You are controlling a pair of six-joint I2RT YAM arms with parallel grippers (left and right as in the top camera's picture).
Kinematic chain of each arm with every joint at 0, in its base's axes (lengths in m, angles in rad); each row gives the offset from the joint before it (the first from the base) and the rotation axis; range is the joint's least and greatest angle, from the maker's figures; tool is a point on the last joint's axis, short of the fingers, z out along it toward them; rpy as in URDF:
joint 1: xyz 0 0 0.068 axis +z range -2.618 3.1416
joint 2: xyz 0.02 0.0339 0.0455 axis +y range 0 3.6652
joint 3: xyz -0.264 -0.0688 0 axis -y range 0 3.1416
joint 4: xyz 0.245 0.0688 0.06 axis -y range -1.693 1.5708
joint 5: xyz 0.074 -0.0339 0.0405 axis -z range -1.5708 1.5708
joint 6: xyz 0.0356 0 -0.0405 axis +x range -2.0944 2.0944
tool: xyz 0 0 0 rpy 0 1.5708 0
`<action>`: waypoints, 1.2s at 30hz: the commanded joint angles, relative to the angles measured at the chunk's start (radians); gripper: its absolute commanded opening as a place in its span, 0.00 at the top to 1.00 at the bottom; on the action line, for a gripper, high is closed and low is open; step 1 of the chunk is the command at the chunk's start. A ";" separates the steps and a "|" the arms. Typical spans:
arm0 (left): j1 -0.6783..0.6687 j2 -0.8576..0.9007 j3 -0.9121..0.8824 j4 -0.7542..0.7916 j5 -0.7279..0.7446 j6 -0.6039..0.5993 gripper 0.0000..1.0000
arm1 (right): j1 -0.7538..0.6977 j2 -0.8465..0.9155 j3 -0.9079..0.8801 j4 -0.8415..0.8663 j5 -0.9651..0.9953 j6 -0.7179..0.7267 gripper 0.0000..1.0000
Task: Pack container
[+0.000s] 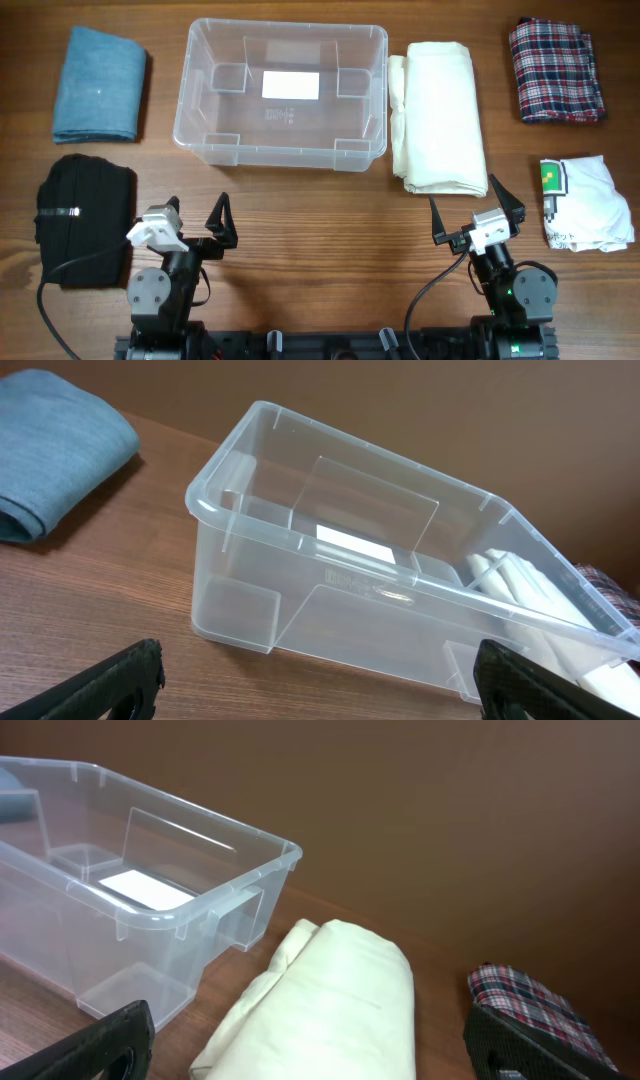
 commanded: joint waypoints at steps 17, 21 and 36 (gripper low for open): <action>-0.005 -0.006 -0.006 0.003 -0.006 0.016 0.00 | 0.001 -0.002 -0.002 0.003 0.006 0.013 0.00; -0.005 -0.006 -0.006 0.003 -0.006 0.016 0.00 | 0.001 -0.002 -0.002 0.003 0.006 0.013 0.00; -0.005 -0.006 -0.006 0.003 -0.006 0.016 0.00 | 0.001 -0.002 -0.002 0.003 0.027 0.002 0.00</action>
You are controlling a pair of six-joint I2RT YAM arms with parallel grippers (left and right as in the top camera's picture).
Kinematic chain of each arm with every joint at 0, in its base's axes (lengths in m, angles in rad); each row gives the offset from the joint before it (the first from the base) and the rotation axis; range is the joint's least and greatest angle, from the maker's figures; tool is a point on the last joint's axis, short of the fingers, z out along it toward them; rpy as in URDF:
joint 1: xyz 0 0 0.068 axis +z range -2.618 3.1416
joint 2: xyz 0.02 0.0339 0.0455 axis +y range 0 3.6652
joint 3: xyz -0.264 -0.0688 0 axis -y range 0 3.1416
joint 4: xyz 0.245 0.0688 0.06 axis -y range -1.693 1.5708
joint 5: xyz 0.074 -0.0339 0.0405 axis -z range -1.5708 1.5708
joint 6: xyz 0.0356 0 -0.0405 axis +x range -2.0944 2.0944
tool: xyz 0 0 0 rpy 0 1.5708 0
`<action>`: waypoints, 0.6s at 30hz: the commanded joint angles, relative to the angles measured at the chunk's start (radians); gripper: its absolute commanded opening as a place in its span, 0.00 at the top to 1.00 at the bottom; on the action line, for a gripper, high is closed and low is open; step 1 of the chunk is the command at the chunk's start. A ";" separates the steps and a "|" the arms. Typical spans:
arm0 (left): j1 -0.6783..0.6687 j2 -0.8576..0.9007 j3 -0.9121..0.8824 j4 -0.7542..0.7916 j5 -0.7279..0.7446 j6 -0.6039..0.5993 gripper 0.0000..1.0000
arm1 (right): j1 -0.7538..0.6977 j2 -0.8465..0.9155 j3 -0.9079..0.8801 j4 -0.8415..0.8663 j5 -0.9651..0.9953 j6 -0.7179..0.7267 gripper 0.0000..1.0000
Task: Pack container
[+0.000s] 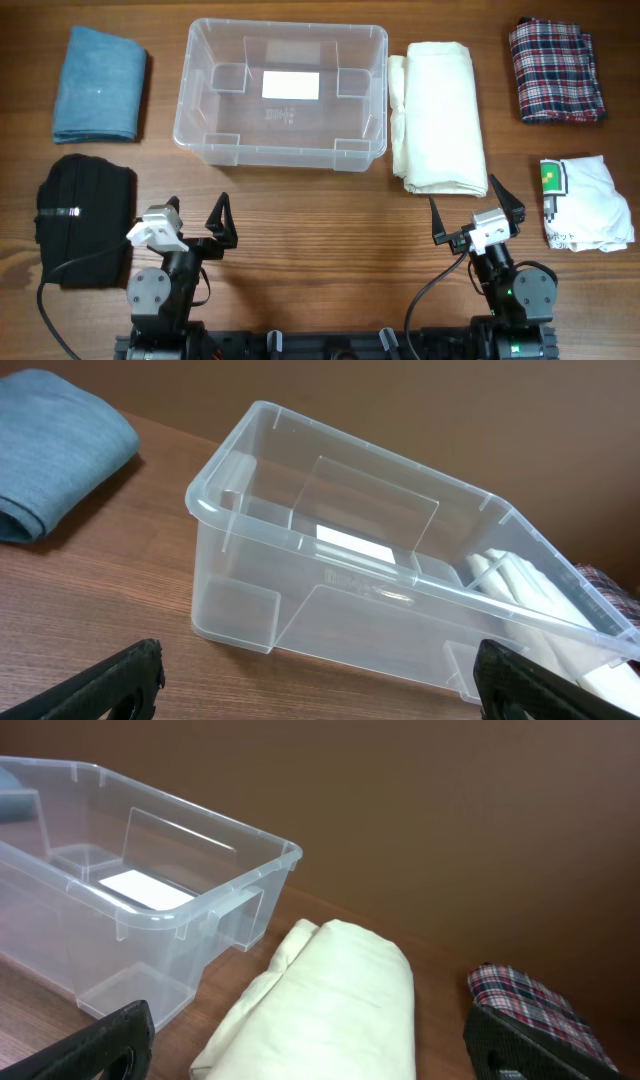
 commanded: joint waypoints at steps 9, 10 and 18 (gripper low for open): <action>-0.005 -0.006 -0.006 0.003 -0.006 0.016 0.00 | 0.001 -0.002 0.000 0.175 0.038 0.063 0.00; -0.005 -0.006 -0.006 0.003 -0.006 0.016 0.00 | 0.001 -0.002 0.008 0.224 0.071 0.109 0.00; -0.005 -0.006 -0.006 0.003 -0.006 0.016 0.00 | 0.001 0.095 0.092 0.451 0.129 0.146 0.00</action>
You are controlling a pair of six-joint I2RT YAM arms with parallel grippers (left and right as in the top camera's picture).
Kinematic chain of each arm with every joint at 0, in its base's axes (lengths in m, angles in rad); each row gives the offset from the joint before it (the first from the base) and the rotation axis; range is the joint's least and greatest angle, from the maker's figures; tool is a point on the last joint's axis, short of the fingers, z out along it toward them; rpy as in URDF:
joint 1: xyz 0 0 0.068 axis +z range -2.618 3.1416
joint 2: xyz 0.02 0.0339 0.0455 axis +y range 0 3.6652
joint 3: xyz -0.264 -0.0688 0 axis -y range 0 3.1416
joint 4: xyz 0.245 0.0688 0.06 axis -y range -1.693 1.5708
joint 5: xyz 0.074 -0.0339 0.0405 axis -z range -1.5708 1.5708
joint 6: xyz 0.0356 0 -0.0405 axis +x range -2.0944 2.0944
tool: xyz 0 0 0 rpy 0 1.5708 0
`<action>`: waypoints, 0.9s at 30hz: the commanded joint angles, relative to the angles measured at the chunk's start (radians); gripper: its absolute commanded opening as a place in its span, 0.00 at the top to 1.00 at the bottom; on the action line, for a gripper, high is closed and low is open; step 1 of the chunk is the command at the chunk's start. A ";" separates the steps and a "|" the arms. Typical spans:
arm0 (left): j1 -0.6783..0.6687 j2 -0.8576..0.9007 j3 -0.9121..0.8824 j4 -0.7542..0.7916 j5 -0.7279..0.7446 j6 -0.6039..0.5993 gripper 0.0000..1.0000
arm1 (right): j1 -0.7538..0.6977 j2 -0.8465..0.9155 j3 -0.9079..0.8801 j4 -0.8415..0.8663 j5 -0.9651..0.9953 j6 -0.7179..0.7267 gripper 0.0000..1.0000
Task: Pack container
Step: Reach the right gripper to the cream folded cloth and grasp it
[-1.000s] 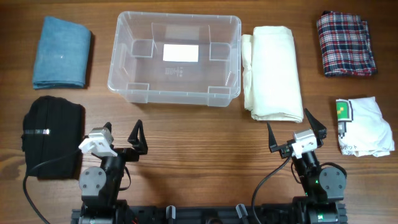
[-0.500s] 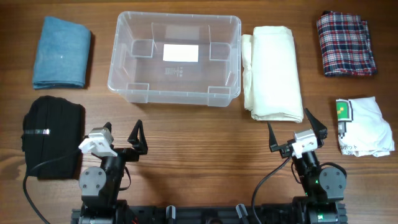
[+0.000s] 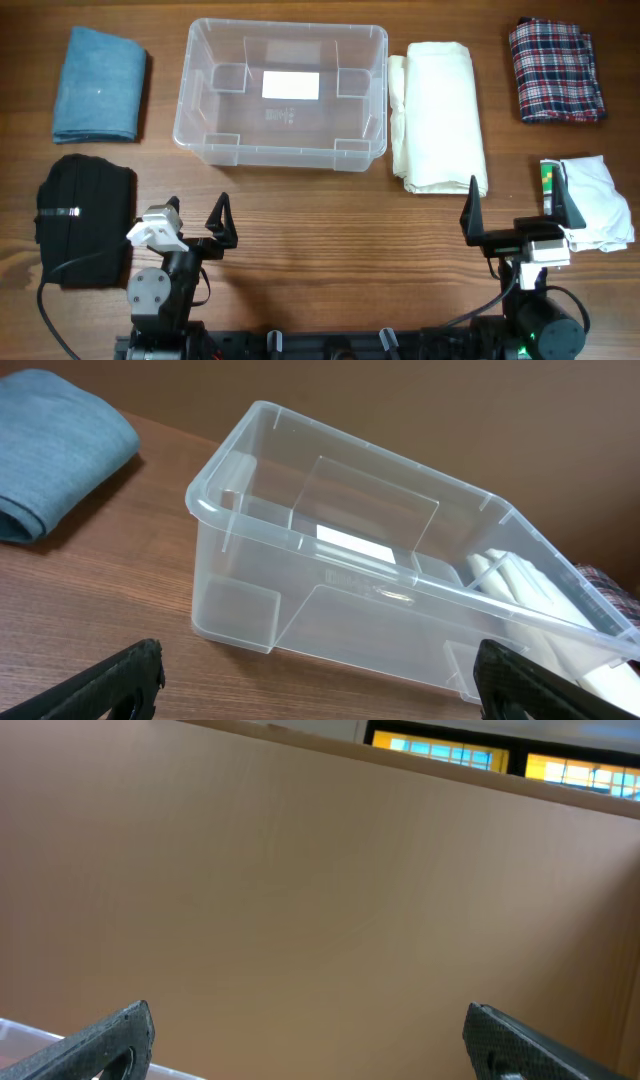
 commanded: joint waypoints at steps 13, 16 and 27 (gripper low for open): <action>-0.005 -0.006 -0.006 0.003 -0.006 0.016 0.00 | -0.005 0.973 0.941 -0.583 -0.190 0.234 0.00; -0.005 -0.006 -0.006 0.003 -0.006 0.016 0.00 | -0.069 1.233 1.206 -0.814 -0.267 0.137 0.00; -0.005 -0.006 -0.006 0.003 -0.006 0.016 0.00 | -0.338 1.712 1.286 -1.057 -0.538 0.050 0.00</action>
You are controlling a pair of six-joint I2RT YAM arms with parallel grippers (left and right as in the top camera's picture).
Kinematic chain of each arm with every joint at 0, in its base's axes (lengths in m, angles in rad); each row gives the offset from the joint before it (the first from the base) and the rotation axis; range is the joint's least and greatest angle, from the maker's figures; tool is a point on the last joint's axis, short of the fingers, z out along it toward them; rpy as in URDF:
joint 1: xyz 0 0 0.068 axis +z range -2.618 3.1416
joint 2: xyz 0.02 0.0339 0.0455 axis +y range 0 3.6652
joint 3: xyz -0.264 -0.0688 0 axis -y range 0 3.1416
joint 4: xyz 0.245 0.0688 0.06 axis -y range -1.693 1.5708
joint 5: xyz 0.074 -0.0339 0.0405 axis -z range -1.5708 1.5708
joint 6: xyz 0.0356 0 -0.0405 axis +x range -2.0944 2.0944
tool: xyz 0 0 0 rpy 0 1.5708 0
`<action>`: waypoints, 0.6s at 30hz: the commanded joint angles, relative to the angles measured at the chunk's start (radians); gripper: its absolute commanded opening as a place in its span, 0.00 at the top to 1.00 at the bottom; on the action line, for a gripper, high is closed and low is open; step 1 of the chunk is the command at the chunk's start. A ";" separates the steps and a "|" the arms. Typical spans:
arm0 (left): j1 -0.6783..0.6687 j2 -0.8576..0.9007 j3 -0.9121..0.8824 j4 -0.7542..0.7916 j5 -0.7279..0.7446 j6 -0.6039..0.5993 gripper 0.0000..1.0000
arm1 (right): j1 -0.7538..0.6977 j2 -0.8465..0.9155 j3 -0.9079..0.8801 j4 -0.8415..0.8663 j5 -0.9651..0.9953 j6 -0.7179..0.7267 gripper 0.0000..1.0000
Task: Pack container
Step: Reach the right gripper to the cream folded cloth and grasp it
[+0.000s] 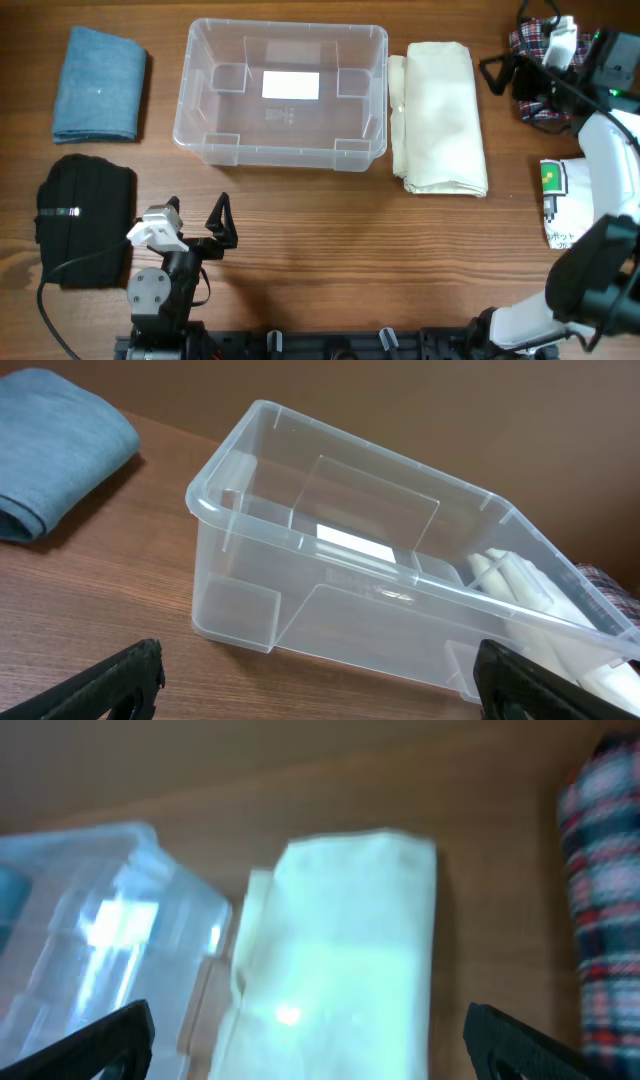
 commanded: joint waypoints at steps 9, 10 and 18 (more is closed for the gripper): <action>-0.005 -0.008 -0.006 0.002 -0.006 0.016 0.00 | 0.001 0.149 0.018 -0.200 0.028 -0.085 0.00; -0.005 -0.008 -0.006 0.002 -0.006 0.016 0.00 | 0.001 0.152 0.014 -0.176 0.029 -0.086 0.00; -0.005 -0.008 -0.006 0.002 -0.006 0.016 0.00 | 0.000 0.224 0.013 -0.105 0.005 -0.167 0.03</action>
